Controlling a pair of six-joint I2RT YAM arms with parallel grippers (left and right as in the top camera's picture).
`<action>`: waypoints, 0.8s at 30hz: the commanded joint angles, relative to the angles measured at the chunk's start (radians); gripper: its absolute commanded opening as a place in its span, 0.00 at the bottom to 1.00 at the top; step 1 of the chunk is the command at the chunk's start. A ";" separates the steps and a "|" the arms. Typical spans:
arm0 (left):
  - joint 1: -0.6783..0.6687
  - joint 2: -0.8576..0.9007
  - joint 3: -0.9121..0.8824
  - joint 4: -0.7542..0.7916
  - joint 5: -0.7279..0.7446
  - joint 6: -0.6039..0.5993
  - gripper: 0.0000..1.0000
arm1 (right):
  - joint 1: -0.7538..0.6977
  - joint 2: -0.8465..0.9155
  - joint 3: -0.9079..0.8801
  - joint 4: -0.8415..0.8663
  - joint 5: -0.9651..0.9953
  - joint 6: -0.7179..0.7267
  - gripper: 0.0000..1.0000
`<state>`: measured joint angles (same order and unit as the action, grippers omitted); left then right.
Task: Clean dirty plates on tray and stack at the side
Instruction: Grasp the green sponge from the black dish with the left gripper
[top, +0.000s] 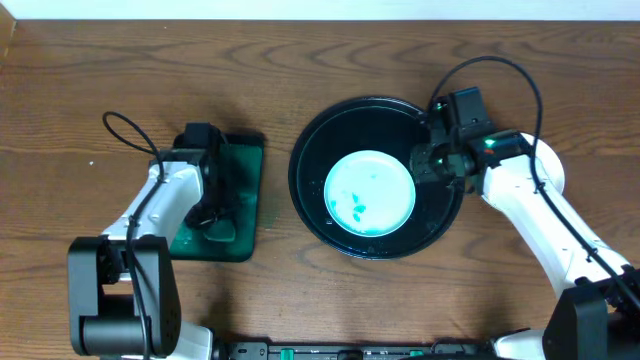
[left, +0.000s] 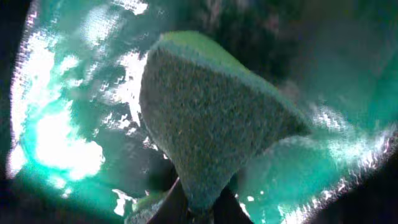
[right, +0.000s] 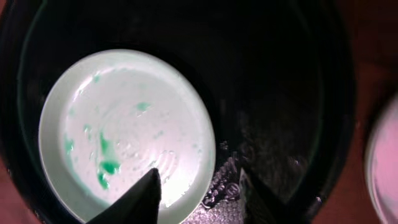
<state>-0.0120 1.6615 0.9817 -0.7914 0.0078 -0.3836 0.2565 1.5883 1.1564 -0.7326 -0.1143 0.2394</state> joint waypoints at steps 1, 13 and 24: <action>0.002 -0.076 0.119 -0.060 -0.016 0.016 0.07 | -0.061 0.002 0.006 0.013 -0.109 0.026 0.36; 0.000 -0.059 0.044 0.034 -0.095 0.017 0.07 | -0.039 0.010 -0.077 0.093 -0.161 -0.125 0.38; -0.007 -0.101 0.430 -0.310 0.027 0.022 0.07 | 0.012 0.155 -0.206 0.310 -0.179 -0.150 0.40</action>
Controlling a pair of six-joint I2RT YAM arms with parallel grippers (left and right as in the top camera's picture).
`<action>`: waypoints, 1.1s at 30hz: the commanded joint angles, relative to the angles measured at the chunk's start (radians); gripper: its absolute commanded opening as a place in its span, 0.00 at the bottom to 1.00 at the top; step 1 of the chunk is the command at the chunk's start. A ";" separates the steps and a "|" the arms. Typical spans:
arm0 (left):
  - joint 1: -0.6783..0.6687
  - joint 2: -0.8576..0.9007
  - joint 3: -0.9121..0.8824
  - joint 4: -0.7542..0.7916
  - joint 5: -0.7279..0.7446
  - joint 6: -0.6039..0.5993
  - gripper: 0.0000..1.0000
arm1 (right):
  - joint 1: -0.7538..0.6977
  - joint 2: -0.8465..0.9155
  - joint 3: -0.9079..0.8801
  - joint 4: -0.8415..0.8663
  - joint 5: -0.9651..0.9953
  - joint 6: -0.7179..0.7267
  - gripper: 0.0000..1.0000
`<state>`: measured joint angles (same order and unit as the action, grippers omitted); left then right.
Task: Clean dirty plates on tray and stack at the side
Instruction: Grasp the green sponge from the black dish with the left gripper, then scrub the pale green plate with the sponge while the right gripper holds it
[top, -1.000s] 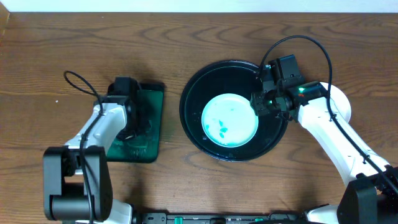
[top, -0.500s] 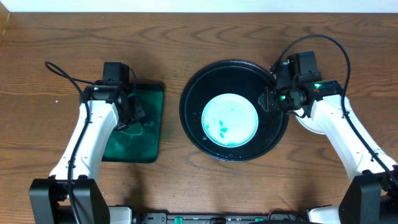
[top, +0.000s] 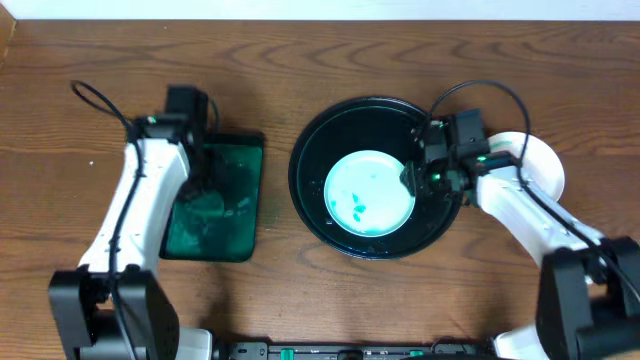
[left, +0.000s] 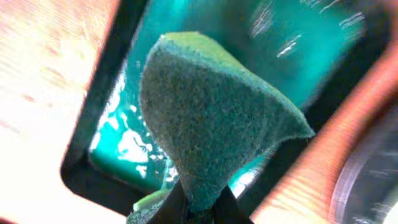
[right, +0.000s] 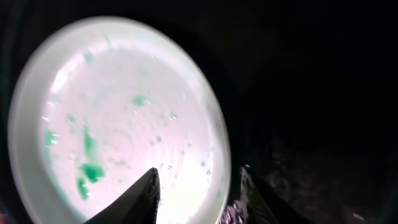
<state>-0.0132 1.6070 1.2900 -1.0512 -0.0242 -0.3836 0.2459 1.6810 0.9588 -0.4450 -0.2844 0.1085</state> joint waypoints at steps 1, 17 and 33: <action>-0.013 -0.057 0.145 -0.063 0.104 0.029 0.07 | 0.026 0.086 -0.008 0.032 -0.008 -0.019 0.40; -0.415 -0.015 0.075 0.217 0.275 -0.114 0.07 | 0.028 0.193 -0.007 0.007 0.053 0.080 0.01; -0.632 0.419 0.055 0.351 -0.002 -0.237 0.07 | 0.031 0.193 -0.007 -0.001 0.051 0.066 0.01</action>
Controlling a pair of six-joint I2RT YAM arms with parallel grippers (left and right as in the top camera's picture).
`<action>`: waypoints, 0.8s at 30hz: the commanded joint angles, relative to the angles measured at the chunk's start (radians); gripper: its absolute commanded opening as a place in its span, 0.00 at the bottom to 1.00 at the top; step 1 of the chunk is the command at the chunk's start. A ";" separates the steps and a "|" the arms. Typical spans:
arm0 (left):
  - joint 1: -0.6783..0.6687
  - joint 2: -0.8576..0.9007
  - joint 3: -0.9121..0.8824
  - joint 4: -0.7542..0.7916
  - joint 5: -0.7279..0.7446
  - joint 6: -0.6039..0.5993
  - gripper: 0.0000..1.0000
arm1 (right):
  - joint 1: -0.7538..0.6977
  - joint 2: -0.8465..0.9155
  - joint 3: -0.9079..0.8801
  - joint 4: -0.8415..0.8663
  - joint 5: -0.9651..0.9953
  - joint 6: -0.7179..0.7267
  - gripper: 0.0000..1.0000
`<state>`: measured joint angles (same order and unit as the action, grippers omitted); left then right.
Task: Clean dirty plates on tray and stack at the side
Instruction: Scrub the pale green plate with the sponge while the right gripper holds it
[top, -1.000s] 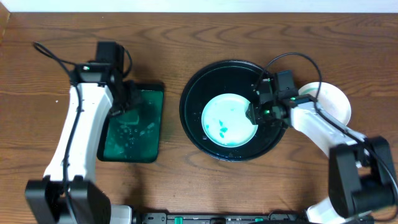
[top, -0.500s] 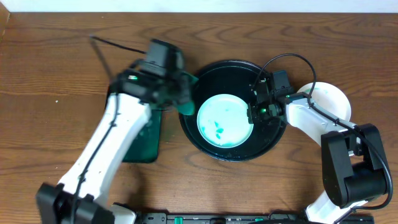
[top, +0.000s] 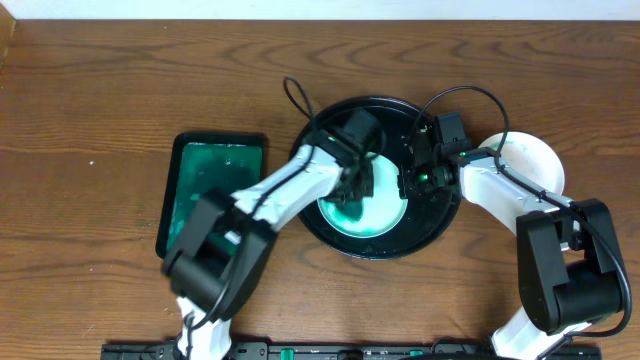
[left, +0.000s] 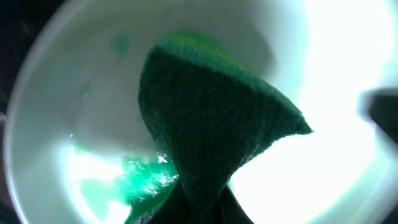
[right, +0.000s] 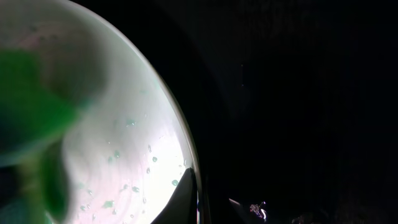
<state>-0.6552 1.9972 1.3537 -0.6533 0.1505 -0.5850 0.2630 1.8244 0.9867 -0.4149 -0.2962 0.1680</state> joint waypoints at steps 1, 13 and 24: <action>0.014 0.034 -0.008 -0.072 -0.229 -0.049 0.07 | 0.014 0.049 -0.035 -0.034 0.063 0.006 0.01; 0.037 0.069 -0.008 0.007 0.031 0.035 0.07 | 0.014 0.049 -0.035 -0.035 0.063 0.006 0.01; -0.029 0.172 -0.008 0.257 0.609 0.034 0.07 | 0.014 0.049 -0.035 -0.035 0.063 0.006 0.01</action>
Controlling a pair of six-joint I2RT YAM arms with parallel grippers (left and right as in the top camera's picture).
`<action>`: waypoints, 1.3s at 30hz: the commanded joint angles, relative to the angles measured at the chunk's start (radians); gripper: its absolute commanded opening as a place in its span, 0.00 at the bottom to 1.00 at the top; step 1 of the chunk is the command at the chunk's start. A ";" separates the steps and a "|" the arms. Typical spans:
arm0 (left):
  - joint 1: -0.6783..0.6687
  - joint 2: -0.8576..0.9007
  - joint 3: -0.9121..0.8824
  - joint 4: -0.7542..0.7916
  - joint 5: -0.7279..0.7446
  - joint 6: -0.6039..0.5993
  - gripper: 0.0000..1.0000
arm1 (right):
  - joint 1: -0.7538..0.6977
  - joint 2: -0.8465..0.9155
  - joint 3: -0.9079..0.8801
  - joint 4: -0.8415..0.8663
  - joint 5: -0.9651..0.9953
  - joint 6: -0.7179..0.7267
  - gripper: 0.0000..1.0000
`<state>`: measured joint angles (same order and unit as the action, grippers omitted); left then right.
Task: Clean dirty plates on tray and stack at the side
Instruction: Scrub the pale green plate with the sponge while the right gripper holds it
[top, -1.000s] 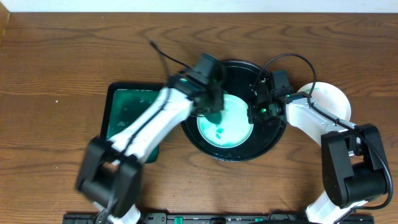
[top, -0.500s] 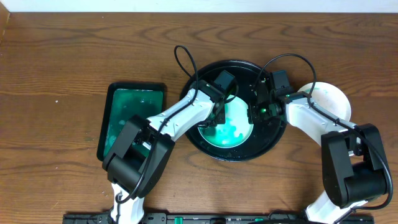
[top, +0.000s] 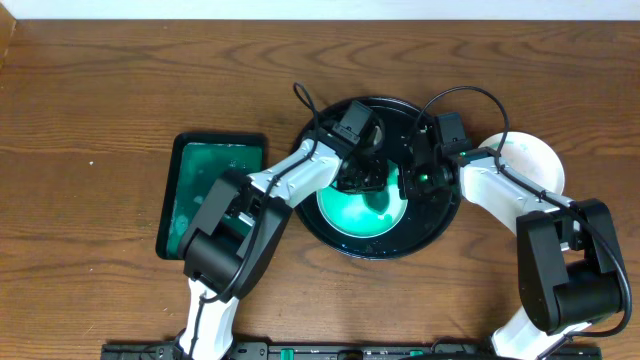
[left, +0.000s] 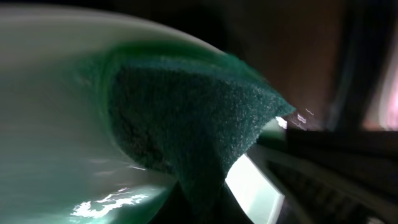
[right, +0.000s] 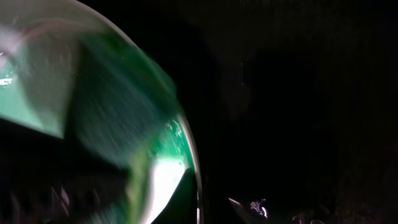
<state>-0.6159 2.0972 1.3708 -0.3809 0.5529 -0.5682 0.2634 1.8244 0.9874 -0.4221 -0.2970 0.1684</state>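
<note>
A white plate (top: 352, 212), smeared with green soap, lies in the round black tray (top: 438, 226). My left gripper (top: 362, 172) is shut on a dark green sponge (left: 186, 118) and presses it on the plate's far right part; in the left wrist view the gripper (left: 198, 208) is nearly hidden under the sponge. At the plate's right edge my right gripper (top: 408, 182) is shut on the rim (right: 188, 146), one finger on each side. Most of the right wrist view is dark.
A rectangular green soap tray (top: 210, 195) lies on the table to the left. A clean white plate (top: 535, 160) sits to the right of the black tray, partly under my right arm. Both arms and their cables cross over the black tray.
The sponge has moved from the plate's middle towards its far right part. Green soap now covers much more of the plate. My right gripper has stayed on the rim.
First my left gripper held the sponge down in the green soap tray while my right gripper stood open beside the plate. Then the sponge was up at the soap tray's far end. Later it was on the plate, with my right gripper on the rim, as now.
</note>
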 joint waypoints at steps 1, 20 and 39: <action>-0.071 0.072 -0.026 -0.025 0.205 0.018 0.07 | 0.013 0.050 -0.036 -0.027 0.064 0.006 0.01; 0.016 -0.072 -0.025 -0.427 -0.785 -0.110 0.07 | 0.013 0.050 -0.036 -0.028 0.064 0.006 0.01; -0.045 -0.025 -0.026 -0.178 0.053 0.037 0.07 | 0.013 0.049 -0.036 -0.028 0.064 0.006 0.01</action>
<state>-0.6258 2.0396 1.3624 -0.5354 0.4408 -0.5510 0.2680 1.8240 0.9874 -0.4294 -0.3096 0.1764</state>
